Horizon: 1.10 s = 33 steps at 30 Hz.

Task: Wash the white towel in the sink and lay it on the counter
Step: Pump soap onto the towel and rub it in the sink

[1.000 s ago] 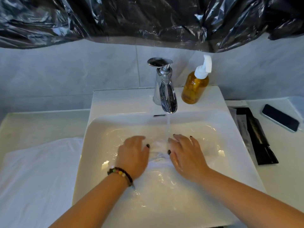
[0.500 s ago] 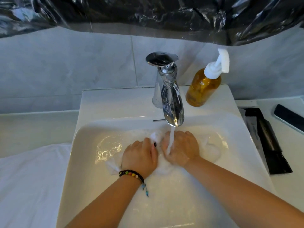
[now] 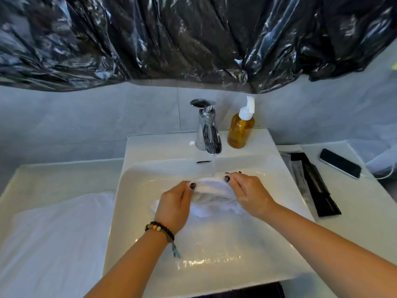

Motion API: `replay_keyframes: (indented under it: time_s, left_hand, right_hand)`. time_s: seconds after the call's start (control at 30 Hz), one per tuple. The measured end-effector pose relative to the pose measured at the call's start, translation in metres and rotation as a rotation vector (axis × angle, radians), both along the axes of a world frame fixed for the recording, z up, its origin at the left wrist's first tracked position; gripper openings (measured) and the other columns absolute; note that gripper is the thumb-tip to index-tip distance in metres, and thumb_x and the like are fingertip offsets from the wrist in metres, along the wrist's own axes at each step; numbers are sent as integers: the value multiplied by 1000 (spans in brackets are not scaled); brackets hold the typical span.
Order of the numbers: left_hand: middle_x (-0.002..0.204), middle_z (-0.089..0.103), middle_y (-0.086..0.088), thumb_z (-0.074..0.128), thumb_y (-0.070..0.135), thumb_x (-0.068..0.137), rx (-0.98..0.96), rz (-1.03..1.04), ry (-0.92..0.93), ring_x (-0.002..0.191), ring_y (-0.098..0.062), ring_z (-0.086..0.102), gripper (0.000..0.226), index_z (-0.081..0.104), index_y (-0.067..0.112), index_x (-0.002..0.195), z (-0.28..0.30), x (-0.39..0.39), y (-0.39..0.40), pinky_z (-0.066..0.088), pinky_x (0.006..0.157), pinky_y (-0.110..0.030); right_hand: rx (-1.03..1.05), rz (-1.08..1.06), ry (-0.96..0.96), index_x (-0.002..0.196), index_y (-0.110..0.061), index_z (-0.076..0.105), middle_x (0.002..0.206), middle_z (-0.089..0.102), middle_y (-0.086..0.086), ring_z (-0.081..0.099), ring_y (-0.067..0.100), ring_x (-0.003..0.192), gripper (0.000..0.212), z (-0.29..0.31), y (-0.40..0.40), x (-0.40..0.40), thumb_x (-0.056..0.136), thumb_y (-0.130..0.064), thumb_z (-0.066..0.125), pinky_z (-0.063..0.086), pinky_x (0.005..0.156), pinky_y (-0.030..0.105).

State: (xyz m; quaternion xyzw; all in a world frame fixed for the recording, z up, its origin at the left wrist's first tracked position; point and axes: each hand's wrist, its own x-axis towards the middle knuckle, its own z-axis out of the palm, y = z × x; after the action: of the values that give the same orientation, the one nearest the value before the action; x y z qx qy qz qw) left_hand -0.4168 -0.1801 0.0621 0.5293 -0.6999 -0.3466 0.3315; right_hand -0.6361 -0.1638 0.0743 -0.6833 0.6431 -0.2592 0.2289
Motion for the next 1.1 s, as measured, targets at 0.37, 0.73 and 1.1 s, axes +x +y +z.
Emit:
replay_keyframes:
  time_s: [0.37,0.73,1.1]
  left_hand:
    - [85,63,7,57,34,93,194,-66,284,78,-8,54,23,69,17,82,142,-2,-28,42,76,-28]
    - [94,68,-13,70,21,80,372,-277,455,87,-22,61,27,70,0,99,168,-6,-2,49,75,-28]
    - [85,68,-8,61,16,73,174,-151,865,77,-19,64,24,61,6,95,217,-52,52,51,68,-28]
  right_hand:
    - [-376,-296,-261,55,-26,32,50,30,-8,28,10,50,50,146,-1,13,99,-11,49,23,52,29]
    - [-19,-11,-445,70,-10,67,66,57,3,51,12,64,22,163,33,-19,92,-10,62,46,63,29]
    - [227,250,-549,127,-28,50,119,63,-12,62,-2,103,59,149,53,-20,78,-20,82,53,82,20]
